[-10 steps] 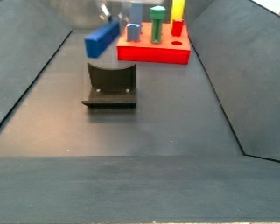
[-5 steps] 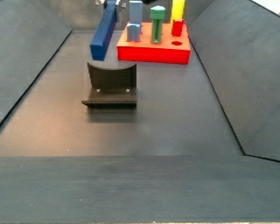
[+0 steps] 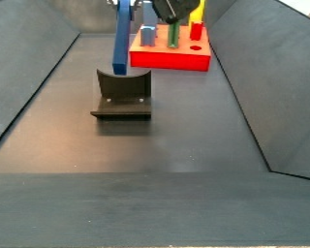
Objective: Pick up the rectangle object. Move up. Place the rectangle object on the fixture. Regrasp the rectangle object. Move to above the board. Insert the rectangle object.
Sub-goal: Place the rectangle object on the fixture.
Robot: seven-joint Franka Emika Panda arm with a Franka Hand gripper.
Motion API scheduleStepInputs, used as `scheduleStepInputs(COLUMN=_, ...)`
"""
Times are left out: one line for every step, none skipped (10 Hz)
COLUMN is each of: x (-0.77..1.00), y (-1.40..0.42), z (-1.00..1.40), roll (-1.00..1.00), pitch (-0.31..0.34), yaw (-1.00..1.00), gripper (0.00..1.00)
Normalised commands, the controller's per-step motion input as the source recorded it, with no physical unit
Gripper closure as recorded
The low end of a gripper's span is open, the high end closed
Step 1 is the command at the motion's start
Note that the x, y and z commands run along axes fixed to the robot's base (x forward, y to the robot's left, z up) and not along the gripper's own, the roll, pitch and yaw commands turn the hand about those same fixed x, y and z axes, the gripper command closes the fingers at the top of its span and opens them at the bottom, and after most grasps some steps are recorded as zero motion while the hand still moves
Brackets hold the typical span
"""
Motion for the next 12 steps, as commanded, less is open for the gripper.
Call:
scheduleStepInputs(x=0.08, y=0.04, z=-0.02, roll=-1.0, pitch=0.227, yaw=0.04, gripper=1.0)
scheduleStepInputs(x=0.08, y=0.04, z=-0.03, roll=-1.0, pitch=0.259, yaw=-0.01, gripper=1.0)
scheduleStepInputs(x=0.08, y=0.05, z=-0.02, roll=-0.89, pitch=0.274, yaw=-0.08, gripper=1.0)
scheduleStepInputs(x=0.08, y=0.05, z=-0.03, roll=-0.71, pitch=0.251, yaw=-0.13, gripper=1.0)
scheduleStepInputs(x=0.09, y=0.05, z=-0.02, roll=-0.48, pitch=0.201, yaw=-0.2, gripper=1.0)
scheduleStepInputs(x=0.09, y=0.04, z=-0.03, roll=-0.36, pitch=0.173, yaw=-0.21, gripper=1.0)
scheduleStepInputs(x=0.08, y=0.03, z=-0.01, roll=-0.23, pitch=0.105, yaw=-0.23, gripper=1.0)
scheduleStepInputs(x=0.07, y=0.03, z=-0.01, roll=-0.19, pitch=0.07, yaw=-0.23, gripper=1.0)
scheduleStepInputs(x=0.07, y=0.05, z=-0.02, roll=-0.15, pitch=0.019, yaw=-0.21, gripper=1.0)
scheduleStepInputs(x=0.09, y=0.14, z=-1.0, roll=-0.06, pitch=0.053, yaw=-0.27, gripper=1.0)
scheduleStepInputs(x=0.1, y=0.13, z=-1.0, roll=-0.06, pitch=0.037, yaw=-0.24, gripper=1.0)
scheduleStepInputs(x=0.12, y=0.12, z=-1.0, roll=-0.07, pitch=0.008, yaw=-0.21, gripper=1.0)
